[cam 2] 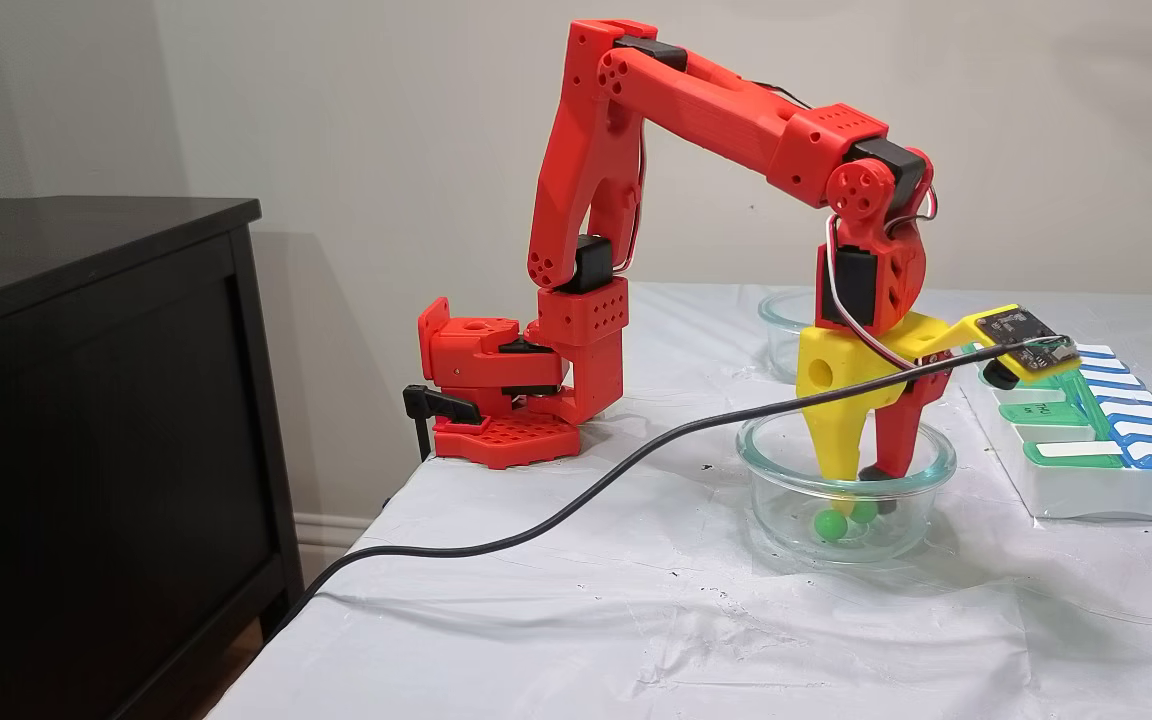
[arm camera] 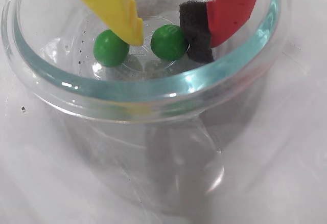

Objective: Sort medicines into box.

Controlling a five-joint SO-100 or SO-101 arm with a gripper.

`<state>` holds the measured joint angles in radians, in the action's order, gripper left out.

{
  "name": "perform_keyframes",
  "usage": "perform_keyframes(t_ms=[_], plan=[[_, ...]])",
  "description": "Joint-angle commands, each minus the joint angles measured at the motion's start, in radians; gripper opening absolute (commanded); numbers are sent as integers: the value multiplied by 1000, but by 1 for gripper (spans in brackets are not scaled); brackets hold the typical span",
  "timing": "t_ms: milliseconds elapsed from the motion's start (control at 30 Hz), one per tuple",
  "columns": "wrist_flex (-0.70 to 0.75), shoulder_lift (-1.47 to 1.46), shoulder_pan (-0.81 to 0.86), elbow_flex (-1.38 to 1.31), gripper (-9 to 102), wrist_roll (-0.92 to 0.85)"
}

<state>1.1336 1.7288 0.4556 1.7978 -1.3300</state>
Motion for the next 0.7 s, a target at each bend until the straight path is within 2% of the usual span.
perform_keyframes(t_ms=[0,667], plan=[[-11,124,-6,-15,14,6],[-29,94,-6,-8,14,11]])
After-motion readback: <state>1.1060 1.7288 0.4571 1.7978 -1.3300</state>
